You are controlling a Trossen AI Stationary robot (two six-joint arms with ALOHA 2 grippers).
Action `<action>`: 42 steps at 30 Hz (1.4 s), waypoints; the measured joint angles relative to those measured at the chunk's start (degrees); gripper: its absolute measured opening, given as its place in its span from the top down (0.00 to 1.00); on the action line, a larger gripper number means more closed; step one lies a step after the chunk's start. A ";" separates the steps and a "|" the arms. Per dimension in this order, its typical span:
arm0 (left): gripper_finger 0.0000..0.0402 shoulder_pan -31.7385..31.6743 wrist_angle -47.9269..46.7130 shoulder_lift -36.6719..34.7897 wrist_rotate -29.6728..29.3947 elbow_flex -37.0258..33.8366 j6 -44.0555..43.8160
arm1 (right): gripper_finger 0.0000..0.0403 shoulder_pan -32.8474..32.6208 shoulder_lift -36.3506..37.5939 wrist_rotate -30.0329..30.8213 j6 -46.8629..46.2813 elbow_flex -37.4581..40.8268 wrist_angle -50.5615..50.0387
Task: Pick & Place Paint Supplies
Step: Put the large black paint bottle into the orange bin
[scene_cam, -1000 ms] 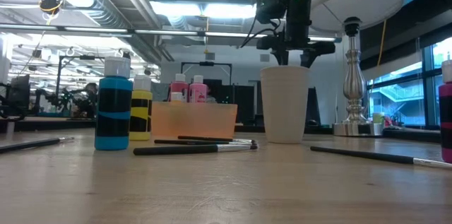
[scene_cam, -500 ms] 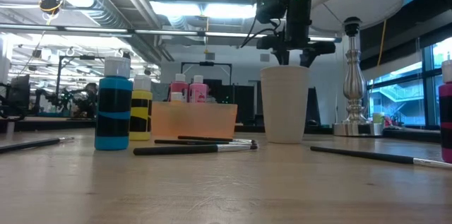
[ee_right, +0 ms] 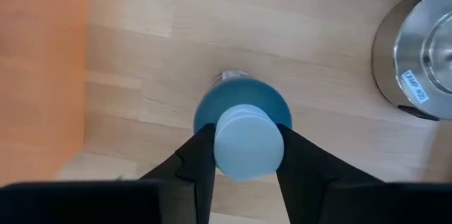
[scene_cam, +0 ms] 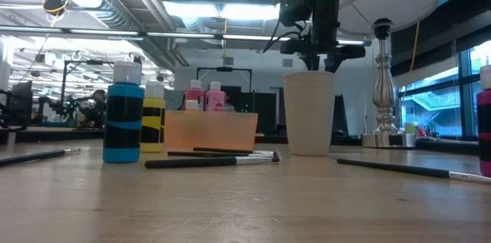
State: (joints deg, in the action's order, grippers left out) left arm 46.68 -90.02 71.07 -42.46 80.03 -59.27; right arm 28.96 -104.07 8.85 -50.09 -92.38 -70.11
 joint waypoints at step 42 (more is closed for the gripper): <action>0.64 0.20 0.07 0.02 1.57 0.00 -1.07 | 0.70 -7.34 1.11 2.04 7.75 -15.58 -5.89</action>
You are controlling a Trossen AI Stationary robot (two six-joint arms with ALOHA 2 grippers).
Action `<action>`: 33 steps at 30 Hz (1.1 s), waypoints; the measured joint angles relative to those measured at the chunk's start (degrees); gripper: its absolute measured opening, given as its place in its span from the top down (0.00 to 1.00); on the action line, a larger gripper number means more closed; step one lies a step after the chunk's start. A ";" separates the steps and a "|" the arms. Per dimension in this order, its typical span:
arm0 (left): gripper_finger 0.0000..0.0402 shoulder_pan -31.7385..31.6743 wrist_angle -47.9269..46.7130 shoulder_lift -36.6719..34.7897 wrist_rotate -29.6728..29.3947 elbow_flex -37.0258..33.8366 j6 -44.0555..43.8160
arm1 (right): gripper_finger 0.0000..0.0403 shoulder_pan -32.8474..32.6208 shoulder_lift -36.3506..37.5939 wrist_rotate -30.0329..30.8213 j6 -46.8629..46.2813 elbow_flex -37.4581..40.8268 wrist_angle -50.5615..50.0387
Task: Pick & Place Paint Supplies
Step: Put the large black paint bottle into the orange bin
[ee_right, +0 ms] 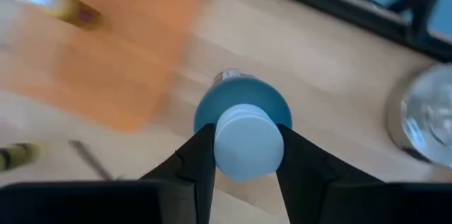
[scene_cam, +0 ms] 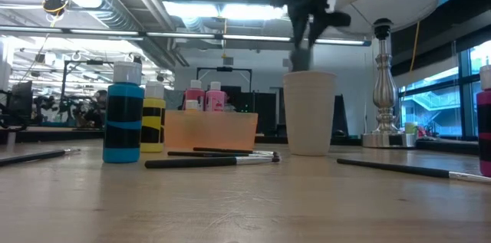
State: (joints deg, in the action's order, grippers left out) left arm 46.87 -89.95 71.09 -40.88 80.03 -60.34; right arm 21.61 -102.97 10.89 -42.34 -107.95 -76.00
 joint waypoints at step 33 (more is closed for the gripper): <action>0.64 -1.68 0.02 -1.42 -2.97 -0.25 6.03 | 0.70 5.09 -9.14 -7.98 6.83 -10.52 19.29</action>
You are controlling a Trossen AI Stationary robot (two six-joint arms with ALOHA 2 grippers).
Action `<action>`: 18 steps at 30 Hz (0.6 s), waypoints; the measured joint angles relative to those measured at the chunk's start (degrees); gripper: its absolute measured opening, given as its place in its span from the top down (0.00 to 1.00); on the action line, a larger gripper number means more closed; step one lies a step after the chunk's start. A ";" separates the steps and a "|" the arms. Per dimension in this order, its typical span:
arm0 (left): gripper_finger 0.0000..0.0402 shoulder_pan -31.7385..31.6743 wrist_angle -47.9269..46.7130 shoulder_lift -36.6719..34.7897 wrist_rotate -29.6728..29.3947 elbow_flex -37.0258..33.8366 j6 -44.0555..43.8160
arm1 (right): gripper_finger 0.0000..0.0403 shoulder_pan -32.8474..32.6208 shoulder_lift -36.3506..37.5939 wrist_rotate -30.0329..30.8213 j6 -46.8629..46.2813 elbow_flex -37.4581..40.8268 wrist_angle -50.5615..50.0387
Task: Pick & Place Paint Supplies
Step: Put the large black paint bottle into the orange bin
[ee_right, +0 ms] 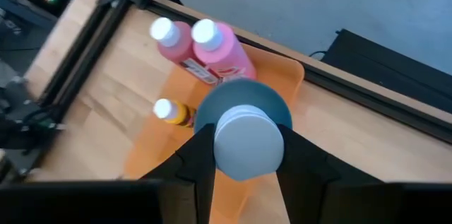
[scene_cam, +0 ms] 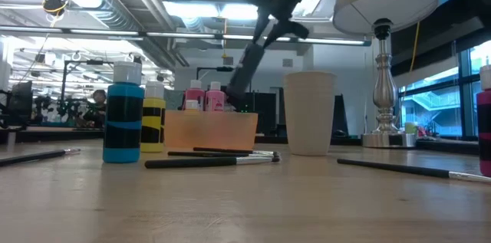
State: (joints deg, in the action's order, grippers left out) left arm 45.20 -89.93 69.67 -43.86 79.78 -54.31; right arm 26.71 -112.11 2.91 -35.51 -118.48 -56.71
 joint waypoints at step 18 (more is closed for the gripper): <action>0.64 0.02 0.04 -6.32 -0.29 -7.22 -6.08 | 0.70 2.98 -5.37 0.00 2.19 0.02 2.40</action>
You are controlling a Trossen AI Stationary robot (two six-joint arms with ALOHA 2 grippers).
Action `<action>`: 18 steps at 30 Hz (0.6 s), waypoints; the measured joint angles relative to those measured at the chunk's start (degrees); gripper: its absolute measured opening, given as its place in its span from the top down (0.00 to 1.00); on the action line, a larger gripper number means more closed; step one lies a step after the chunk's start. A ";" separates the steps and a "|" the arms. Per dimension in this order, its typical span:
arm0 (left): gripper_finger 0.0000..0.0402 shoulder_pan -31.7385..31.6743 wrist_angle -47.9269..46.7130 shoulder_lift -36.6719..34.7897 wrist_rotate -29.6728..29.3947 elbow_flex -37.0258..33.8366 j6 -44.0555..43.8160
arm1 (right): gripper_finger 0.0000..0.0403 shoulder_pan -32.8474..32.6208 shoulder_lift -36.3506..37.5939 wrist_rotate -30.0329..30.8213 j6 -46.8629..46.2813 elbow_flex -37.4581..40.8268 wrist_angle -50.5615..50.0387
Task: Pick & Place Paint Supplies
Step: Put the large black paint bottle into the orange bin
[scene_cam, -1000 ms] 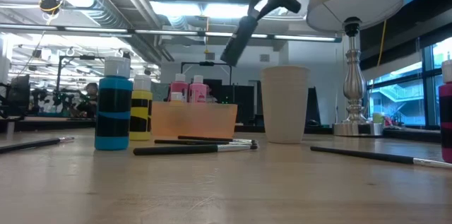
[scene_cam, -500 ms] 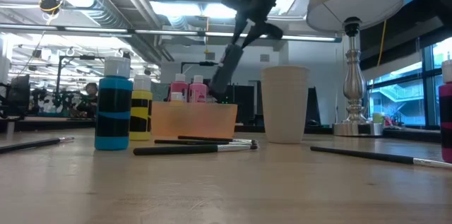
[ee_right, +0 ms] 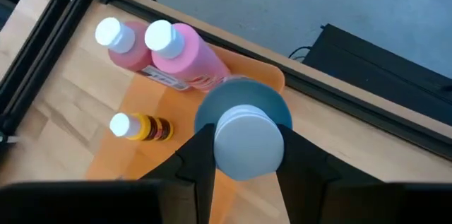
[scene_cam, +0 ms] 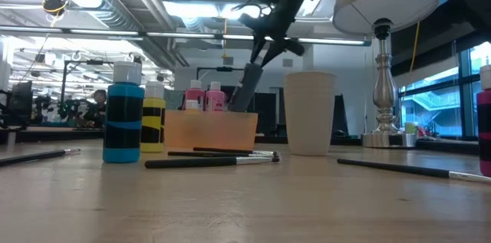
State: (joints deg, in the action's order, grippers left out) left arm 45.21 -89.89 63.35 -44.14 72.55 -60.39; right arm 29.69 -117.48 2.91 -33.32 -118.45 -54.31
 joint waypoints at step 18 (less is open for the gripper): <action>0.64 -3.10 -0.13 -0.02 -1.38 0.00 3.64 | 0.70 1.03 -2.51 -1.31 2.31 0.00 -1.37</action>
State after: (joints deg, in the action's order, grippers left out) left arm 42.11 -90.02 63.33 -45.52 72.55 -56.75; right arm 30.72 -119.98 1.60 -31.00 -118.45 -55.68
